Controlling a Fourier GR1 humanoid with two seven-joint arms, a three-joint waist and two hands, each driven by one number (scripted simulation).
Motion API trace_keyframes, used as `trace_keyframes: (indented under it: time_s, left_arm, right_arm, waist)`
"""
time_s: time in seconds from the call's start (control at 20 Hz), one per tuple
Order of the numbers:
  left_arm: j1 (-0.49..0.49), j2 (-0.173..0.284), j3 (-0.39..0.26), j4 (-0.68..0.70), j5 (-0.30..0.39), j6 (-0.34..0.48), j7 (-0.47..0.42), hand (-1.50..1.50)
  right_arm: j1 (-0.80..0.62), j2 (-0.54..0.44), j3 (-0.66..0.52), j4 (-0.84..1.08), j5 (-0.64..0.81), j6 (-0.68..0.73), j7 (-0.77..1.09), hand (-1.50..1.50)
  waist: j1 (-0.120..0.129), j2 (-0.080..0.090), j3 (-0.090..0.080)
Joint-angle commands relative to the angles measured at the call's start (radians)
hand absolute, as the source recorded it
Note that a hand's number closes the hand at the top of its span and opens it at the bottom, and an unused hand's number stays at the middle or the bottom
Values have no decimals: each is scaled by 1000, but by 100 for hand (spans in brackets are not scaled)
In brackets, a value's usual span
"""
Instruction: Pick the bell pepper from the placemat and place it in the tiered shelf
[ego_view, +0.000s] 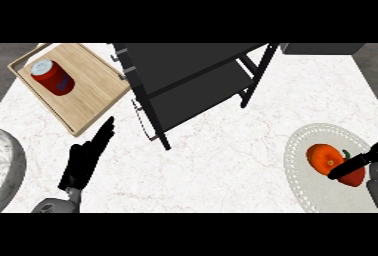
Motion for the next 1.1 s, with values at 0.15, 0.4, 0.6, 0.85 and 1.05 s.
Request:
trace_keyframes:
  time_s: [0.15, 0.4, 0.6, 0.85, 1.05]
  left_arm:
    - [68, 13, -3, -49, 3, -28, -16, 0]
    - [64, 7, 6, -35, 0, -36, -32, 0]
    - [23, 23, 49, -8, 9, -39, -13, 0]
    - [81, -1, 35, -56, -18, -24, -28, 0]
    - [65, -4, 28, -97, -32, -31, 34, 0]
  right_arm:
    - [-13, 83, 2, 48, 75, 24, 218, -150]
    - [-50, 98, -51, 89, 99, 46, 188, -150]
    - [5, 126, -57, 89, 130, 36, 144, -150]
    - [-59, 112, -97, 184, 132, 92, 1, 150]
    - [-9, 155, -114, 183, 183, -4, -53, 150]
  waist:
    - [9, 1, 6]
    - [10, 4, 6]
    - [-1, 4, 6]
    - [4, 4, 6]
    - [0, 3, 7]
